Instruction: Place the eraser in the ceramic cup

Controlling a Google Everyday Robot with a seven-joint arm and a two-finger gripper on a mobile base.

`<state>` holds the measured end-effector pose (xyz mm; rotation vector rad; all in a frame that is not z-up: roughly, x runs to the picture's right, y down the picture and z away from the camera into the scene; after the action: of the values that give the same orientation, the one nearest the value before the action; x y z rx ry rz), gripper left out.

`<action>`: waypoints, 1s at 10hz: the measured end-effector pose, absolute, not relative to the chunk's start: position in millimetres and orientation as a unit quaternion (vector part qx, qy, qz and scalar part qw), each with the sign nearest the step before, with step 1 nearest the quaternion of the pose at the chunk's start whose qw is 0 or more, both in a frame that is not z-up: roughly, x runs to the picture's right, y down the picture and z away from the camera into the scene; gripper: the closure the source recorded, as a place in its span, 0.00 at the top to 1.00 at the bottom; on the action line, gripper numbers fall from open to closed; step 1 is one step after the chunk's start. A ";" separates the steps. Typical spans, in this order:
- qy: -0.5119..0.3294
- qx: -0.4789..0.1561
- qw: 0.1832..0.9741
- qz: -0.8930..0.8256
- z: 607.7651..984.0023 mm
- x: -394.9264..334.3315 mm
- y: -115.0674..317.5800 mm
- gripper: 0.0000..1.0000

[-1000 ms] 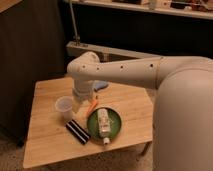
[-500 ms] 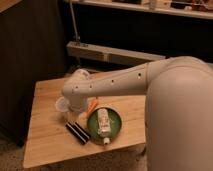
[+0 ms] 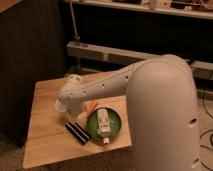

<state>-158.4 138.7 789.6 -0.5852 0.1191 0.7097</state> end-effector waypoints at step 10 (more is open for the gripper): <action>0.065 -0.349 0.879 0.319 783.2 -174.5 175.2 0.63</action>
<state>-174.5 175.2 783.2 -0.7286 0.1356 0.6652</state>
